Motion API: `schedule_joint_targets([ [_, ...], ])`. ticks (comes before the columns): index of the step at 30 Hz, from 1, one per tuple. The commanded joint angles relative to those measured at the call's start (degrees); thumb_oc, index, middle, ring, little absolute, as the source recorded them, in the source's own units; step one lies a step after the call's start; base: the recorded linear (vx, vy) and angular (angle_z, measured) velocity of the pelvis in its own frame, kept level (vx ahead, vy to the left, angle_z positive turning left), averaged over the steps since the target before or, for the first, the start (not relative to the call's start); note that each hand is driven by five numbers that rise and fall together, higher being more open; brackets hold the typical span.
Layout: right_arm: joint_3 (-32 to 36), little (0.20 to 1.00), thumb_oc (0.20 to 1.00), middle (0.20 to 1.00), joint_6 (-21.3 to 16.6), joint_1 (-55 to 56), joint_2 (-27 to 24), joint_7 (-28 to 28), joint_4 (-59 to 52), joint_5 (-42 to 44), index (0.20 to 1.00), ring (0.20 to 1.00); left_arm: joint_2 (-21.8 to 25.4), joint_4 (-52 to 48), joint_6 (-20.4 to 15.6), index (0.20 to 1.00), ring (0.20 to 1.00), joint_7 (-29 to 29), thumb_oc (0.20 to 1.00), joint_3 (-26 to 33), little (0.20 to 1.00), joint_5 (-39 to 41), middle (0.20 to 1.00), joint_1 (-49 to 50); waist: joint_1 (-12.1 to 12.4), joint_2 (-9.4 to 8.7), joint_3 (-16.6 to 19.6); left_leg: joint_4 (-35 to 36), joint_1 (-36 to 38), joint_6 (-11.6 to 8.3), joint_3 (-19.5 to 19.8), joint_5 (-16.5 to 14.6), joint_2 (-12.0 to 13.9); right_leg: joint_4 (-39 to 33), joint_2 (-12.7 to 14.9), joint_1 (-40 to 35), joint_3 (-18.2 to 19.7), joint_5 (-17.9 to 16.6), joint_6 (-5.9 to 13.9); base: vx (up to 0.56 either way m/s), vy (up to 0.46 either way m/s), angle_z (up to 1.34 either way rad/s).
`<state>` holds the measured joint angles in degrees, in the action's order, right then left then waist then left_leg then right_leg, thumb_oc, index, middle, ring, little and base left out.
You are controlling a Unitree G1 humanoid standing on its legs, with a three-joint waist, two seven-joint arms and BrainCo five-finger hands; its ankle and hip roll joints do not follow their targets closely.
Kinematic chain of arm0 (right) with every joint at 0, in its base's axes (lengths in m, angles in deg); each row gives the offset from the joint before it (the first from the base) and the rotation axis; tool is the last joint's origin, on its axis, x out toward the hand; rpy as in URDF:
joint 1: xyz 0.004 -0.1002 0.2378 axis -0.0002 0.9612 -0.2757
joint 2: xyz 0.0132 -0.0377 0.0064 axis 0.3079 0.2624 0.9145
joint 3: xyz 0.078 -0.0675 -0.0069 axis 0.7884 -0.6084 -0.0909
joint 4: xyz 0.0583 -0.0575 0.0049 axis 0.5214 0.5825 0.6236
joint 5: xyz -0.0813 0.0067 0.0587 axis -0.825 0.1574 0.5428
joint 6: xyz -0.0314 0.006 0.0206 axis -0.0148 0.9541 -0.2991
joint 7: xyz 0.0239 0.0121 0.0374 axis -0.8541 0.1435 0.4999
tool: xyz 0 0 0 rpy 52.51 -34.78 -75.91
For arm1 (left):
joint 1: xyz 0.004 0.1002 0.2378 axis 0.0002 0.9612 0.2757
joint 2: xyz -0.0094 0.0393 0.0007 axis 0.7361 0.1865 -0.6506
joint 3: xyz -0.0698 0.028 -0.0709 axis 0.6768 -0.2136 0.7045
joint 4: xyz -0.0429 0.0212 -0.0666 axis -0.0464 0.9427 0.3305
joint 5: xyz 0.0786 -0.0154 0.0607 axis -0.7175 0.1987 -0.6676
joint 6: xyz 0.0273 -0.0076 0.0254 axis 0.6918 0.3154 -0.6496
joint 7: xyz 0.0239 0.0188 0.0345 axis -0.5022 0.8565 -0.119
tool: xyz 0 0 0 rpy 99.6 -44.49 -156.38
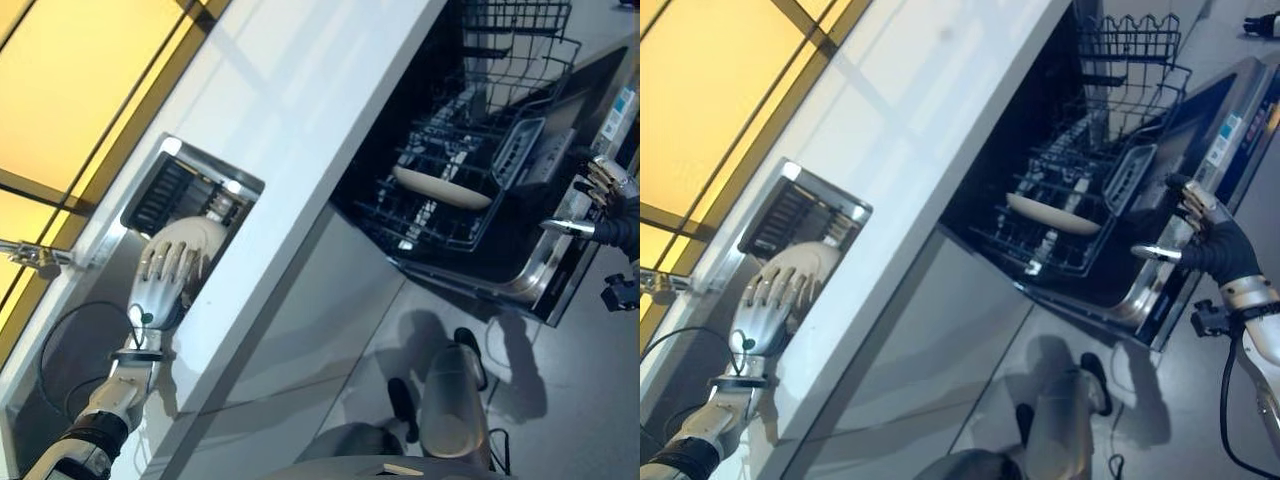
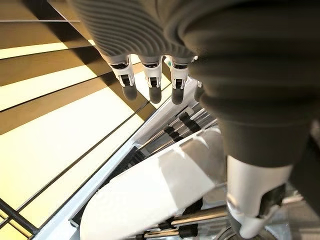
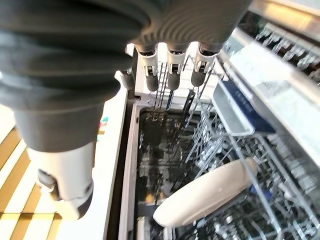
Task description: Pick up plates and place into dishwasher.
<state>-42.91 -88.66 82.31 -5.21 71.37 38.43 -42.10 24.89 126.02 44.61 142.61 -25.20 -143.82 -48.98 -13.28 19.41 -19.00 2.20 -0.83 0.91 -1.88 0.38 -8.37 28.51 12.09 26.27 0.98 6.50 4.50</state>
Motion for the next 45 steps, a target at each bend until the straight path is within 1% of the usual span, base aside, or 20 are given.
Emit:
schedule_joint_targets([
  [1,-1.2,1.0,1.0,1.0,-2.4,-4.54,-1.95,-0.72,-1.75,2.8,1.0,1.0,-1.59,3.23,3.15,1.0,1.0,4.34,1.0,0.96,1.0,0.0,1.0,-1.73,0.49,-3.68,-1.22,-5.12,-2.87,-0.75,1.04,-0.17,-1.99,-15.45,-3.2,1.79,2.01,-15.02,2.53,-0.05,0.037,-0.02],
  [3,-1.87,1.0,1.0,1.0,-2.3,-5.83,-2.25,-1.08,-1.56,2.57,1.0,1.0,-2.13,4.14,4.87,1.0,1.0,4.57,1.0,0.42,1.0,0.12,1.0,-2.63,0.58,-3.95,-1.97,-5.26,-3.84,-0.9,1.09,0.04,-1.84,-14.81,-3.42,3.42,2.1,-15.16,2.46,-0.06,0.041,-0.02],
  [4,-2.18,1.0,1.0,1.0,-2.25,-6.44,-2.42,-1.42,-1.55,2.51,1.0,1.0,-2.47,4.44,6.38,1.0,1.0,4.41,1.0,0.14,1.0,0.27,1.0,-3.01,0.67,-4.09,-2.32,-5.24,-4.37,-0.97,1.1,0.22,-1.78,-14.54,-3.49,4.21,2.09,-15.24,2.43,-0.08,0.037,-0.01],
  [7,-3.18,1.0,1.0,1.0,-2.47,-8.09,-2.76,-1.9,-1.22,2.43,1.0,1.0,-3.35,6.15,10.51,1.0,1.0,2.14,1.0,-0.39,1.0,0.96,1.0,-3.99,0.86,-4.47,-3.07,-4.93,-5.65,-1.05,1.17,0.67,-1.51,-14.21,-3.74,6.04,2.1,-15.53,2.43,-0.09,0.019,-0.02],
  [9,-3.9,1.0,1.0,1.0,-2.77,-8.86,-2.74,-2.16,-1.0,2.3,1.0,1.0,-3.78,7.42,11.41,1.0,1.0,2.01,1.0,-0.29,1.0,1.29,1.0,-4.46,0.92,-4.77,-3.41,-4.9,-6.18,-1.07,1.14,0.84,-1.4,-13.99,-3.83,6.89,2.06,-15.72,2.42,-0.07,0.009,-0.04],
  [13,-5.54,1.0,1.0,1.0,-2.92,-10.41,-2.23,-2.9,-0.88,1.69,1.0,1.0,-4.46,9.66,12.06,1.0,1.0,4.12,1.0,-0.34,1.0,3.05,1.0,-5.92,0.92,-5.31,-3.8,-4.62,-6.5,-1.18,1.25,1.2,-1.17,-13.71,-3.8,7.95,1.73,-16.2,2.44,-0.02,0.003,-0.02],
  [14,-5.85,1.0,1.0,1.0,-2.91,-10.66,-2.14,-3.01,-0.79,1.5,1.0,1.0,-4.55,9.99,11.83,0.708,0.708,4.8,0.708,-0.13,0.708,4.21,0.708,-6.34,0.83,-5.28,-3.97,-4.38,-6.12,-1.23,1.43,1.15,-1.09,-13.45,-3.8,7.85,1.54,-15.92,2.43,0.0,0.0,0.0],
  [15,-6.01,1.0,1.0,1.0,-2.98,-10.73,-2.09,-3.08,-0.73,1.4,1.0,1.0,-4.46,10.2,11.52,0.2,0.2,5.01,0.2,0.04,0.2,5.25,0.2,-6.67,0.84,-5.29,-3.99,-4.25,-6.01,-1.23,1.52,1.21,-1.08,-13.47,-3.76,7.8,1.44,-15.91,2.4,0.0,0.0,0.0],
  [17,-6.18,1.0,1.0,1.0,-3.19,-10.87,-1.88,-3.01,-0.52,0.99,1.0,1.0,-4.15,10.29,11.77,0.2,0.2,3.29,0.2,0.26,0.2,7.45,0.2,-7.33,0.93,-5.23,-4.01,-4.05,-5.86,-1.25,1.72,1.39,-1.12,-13.51,-3.69,7.75,1.29,-15.99,2.32,0.0,0.0,0.0],
  [20,-6.58,1.0,1.0,1.0,-3.43,-10.95,-1.34,-2.93,-0.17,0.33,1.0,1.0,-3.87,10.96,10.93,0.2,0.2,2.14,0.2,0.81,0.2,7.89,0.2,-7.94,1.02,-5.3,-3.75,-3.9,-5.7,-1.32,1.82,1.67,-1.24,-13.83,-3.49,7.65,1.23,-16.53,2.39,0.0,0.0,0.0],
  [27,-6.56,1.0,1.0,1.0,-3.15,-10.46,-0.55,-3.22,-0.31,-0.34,1.0,1.0,-3.7,11.38,8.05,0.2,0.2,2.29,0.2,1.01,0.2,9.75,0.2,-9.3,0.94,-5.13,-3.58,-2.89,-4.63,-1.33,2.35,1.9,-1.33,-13.91,-3.49,7.3,1.07,-16.76,2.46,0.0,0.0,0.0],
  [32,-6.77,1.0,1.0,1.0,-3.59,-10.07,0.21,-3.2,-0.15,-1.16,1.0,1.0,-3.74,11.36,6.44,0.2,0.2,3.68,0.2,0.9,0.2,10.7,0.2,-9.04,0.89,-4.92,-3.38,-2.13,-3.76,-1.31,2.61,1.99,-1.47,-14.46,-3.62,6.68,1.07,-16.97,2.36,0.0,0.0,0.0],
  [38,-6.15,1.0,1.0,1.0,-4.51,-8.72,0.86,-2.64,-0.05,-1.18,1.0,1.0,-3.77,10.35,5.72,0.2,0.2,5.06,0.2,1.14,0.2,12.45,0.2,-8.53,0.84,-4.67,-2.94,-1.13,-2.29,-1.34,2.8,1.99,-1.36,-15.01,-3.39,5.61,0.75,-17.06,2.41,-0.01,-0.004,0.03],
  [42,-5.85,1.0,1.0,1.0,-4.92,-7.88,1.06,-2.31,-0.05,-1.1,1.0,1.0,-3.69,10.13,4.79,0.2,0.2,6.52,0.2,2.0,0.2,15.85,0.2,-7.86,0.83,-4.53,-2.6,-0.79,-1.6,-1.35,2.83,2.02,-1.37,-15.64,-3.2,4.59,0.66,-17.13,2.42,0.0,0.0,0.01],
  [45,-5.47,1.0,1.0,1.0,-4.82,-6.96,1.18,-2.19,-0.32,-0.89,1.0,1.0,-3.67,9.3,2.81,0.2,0.2,8.25,0.2,3.61,0.2,21.3,0.2,-7.11,0.82,-4.44,-2.35,-0.6,-0.79,-1.36,2.99,1.9,-1.28,-15.62,-3.06,3.69,0.49,-16.75,2.41,0.0,-0.002,0.04],
])
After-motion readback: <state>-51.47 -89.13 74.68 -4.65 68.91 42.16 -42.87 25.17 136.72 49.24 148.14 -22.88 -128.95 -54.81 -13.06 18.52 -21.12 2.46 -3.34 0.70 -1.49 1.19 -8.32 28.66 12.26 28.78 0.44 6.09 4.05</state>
